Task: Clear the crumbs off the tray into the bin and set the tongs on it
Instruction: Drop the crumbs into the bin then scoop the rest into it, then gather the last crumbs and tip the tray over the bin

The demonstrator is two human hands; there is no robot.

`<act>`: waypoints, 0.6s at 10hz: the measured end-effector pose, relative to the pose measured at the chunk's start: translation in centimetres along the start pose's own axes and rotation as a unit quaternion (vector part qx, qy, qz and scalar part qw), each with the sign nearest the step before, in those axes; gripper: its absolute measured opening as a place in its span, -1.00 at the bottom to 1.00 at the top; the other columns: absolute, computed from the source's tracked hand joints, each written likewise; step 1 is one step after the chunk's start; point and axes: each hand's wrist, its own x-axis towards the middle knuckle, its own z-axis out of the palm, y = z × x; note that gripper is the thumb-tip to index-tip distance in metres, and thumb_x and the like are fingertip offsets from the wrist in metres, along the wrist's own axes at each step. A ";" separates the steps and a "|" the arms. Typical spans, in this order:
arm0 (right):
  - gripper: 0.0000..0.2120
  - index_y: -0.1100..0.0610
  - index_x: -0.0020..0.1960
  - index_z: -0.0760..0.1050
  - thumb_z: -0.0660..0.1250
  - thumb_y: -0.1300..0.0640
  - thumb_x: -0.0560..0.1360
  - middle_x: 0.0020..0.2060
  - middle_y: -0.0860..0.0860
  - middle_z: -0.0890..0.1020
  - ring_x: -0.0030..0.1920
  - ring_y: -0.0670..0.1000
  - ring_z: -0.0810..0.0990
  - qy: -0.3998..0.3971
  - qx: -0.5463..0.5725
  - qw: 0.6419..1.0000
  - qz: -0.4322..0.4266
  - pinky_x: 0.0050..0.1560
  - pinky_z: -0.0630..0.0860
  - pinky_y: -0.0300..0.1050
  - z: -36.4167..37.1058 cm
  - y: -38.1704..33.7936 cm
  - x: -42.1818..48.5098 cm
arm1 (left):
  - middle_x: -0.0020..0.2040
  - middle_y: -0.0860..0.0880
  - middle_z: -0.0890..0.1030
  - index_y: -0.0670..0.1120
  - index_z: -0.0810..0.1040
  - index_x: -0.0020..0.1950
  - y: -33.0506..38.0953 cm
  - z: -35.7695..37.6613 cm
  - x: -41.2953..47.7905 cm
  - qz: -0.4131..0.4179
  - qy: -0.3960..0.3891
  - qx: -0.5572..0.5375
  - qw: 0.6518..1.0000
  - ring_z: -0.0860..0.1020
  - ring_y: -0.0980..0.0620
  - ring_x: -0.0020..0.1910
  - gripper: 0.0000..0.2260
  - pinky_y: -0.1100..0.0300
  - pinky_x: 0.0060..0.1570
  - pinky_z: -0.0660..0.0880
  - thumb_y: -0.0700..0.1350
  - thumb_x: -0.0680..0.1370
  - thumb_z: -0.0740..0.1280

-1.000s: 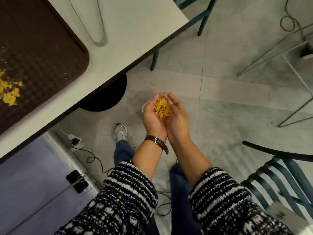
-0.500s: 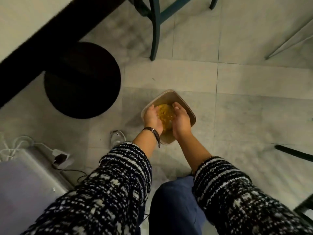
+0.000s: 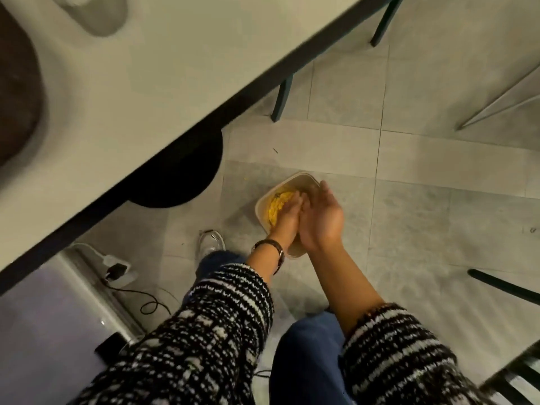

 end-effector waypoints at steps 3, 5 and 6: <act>-0.44 0.06 0.52 0.09 -0.07 -0.18 0.60 0.48 0.05 0.25 0.48 0.12 0.18 -0.107 -0.153 0.968 0.168 0.47 0.12 0.17 -5.3 -4.3 -6.8 | 0.41 0.03 0.33 -0.08 0.26 0.44 10.8 1.7 -14.2 0.053 0.010 -0.277 0.959 0.26 0.05 0.40 -0.57 0.08 0.39 0.07 0.05 0.61 0.01; -0.62 0.16 0.37 0.34 0.05 0.01 0.63 0.28 0.13 0.48 0.26 0.06 0.48 -0.182 0.046 0.974 0.124 0.30 0.37 -0.04 -2.9 -17.8 -18.5 | 0.05 0.00 0.56 -0.09 0.47 0.27 11.8 1.1 -29.2 0.074 -0.012 -0.240 0.968 0.49 0.07 0.08 -0.68 0.27 -0.07 0.42 0.01 0.59 0.15; -0.56 0.03 0.48 0.17 0.09 0.02 0.62 0.43 0.05 0.33 0.39 0.04 0.34 -0.229 -0.105 0.968 0.011 0.38 0.29 -0.03 -1.5 -22.1 -23.8 | 0.28 0.00 0.50 -0.02 0.47 0.26 12.1 -2.6 -35.6 0.179 0.034 -0.191 0.965 0.45 0.06 0.26 -0.71 0.19 0.20 0.39 -0.01 0.61 0.11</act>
